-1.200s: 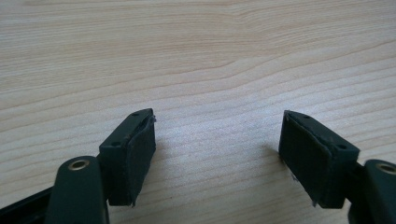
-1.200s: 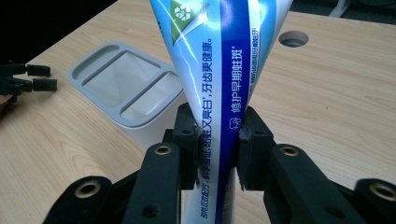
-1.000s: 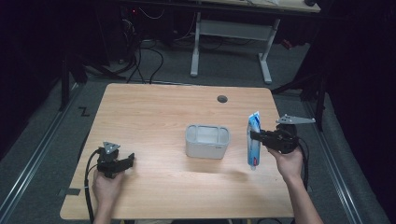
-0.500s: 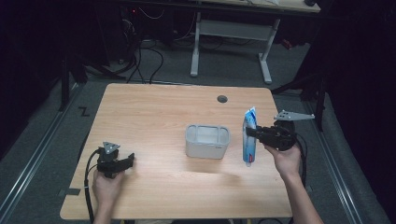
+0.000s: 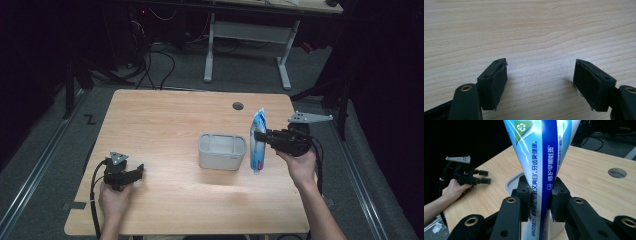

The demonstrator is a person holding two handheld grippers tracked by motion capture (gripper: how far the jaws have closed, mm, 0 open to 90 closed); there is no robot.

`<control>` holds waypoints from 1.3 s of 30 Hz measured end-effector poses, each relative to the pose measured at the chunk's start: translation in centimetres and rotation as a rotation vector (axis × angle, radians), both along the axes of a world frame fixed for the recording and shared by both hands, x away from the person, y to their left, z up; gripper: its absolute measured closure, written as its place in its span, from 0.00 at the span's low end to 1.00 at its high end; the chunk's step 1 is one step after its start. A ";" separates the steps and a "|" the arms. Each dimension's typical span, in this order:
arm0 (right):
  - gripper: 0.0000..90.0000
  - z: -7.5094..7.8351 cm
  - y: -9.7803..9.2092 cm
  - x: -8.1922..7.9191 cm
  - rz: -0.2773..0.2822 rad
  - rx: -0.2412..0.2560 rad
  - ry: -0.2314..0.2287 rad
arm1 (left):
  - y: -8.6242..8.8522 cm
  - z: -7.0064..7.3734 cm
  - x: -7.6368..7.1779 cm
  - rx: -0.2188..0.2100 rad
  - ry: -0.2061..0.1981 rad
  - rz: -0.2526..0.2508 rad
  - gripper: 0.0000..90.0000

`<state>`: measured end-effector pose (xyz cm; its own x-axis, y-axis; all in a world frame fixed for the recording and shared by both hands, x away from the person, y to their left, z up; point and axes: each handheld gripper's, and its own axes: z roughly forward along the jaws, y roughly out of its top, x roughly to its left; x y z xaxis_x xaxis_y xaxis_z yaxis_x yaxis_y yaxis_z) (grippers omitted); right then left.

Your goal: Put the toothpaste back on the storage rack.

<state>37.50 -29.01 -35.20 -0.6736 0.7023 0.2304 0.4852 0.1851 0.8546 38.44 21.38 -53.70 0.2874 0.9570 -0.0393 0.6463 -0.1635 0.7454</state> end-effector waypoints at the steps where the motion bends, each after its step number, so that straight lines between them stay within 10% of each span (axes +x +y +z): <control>1: 0.81 0.1 0.1 0.1 0.005 0.003 -0.003 | 0.0 0.0 0.0 0.001 0.000 0.000 0.31; 39: 0.81 2.9 4.6 2.7 0.057 0.031 -0.097 | 0.0 0.0 0.0 -0.004 0.000 0.001 0.31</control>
<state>40.17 -24.37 -32.29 -0.7326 0.6556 0.1829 0.3892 0.1830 0.9028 38.46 21.43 -53.70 0.2861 0.9573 -0.0427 0.6463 -0.1599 0.7462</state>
